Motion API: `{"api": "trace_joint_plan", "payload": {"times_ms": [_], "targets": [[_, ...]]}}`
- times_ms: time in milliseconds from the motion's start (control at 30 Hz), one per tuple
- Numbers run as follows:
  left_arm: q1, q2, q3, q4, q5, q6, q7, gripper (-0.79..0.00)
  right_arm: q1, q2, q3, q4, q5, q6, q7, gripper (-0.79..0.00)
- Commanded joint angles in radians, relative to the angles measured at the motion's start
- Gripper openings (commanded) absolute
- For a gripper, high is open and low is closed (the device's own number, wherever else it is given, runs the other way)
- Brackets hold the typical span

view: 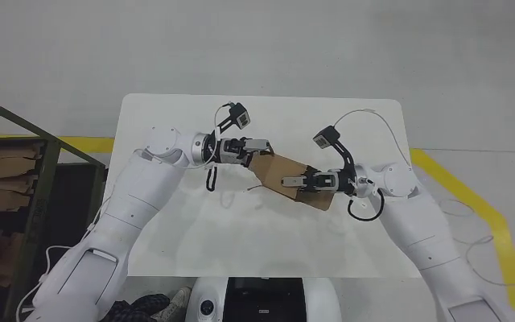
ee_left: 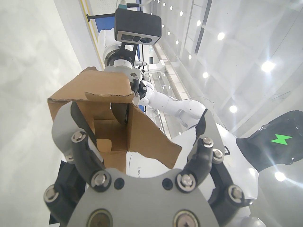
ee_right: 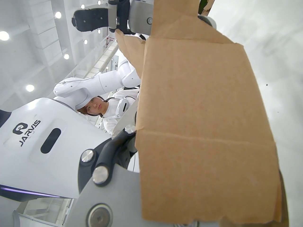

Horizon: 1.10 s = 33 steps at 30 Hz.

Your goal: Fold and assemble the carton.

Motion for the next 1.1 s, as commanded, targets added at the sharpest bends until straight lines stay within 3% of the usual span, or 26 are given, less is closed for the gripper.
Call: {"api": "trace_joint_plan", "payload": {"times_ms": [0, 567, 1067], "targets": [[0.000, 0.000, 0.000, -0.001, 0.000, 0.000, 0.002, 0.000, 0.001, -0.001, -0.004, 0.003, 0.000, 0.000, -0.002, -0.785], [0.050, 0.017, -0.060, -0.030, -0.007, 0.001, -0.009, 0.000, -0.012, 0.004, 0.046, 0.048, 0.090, -0.008, 0.000, -0.785], [0.072, 0.022, -0.072, -0.080, -0.015, 0.015, -0.015, 0.000, -0.036, 0.003, 0.086, 0.091, 0.112, 0.034, -0.148, -0.785]]}}
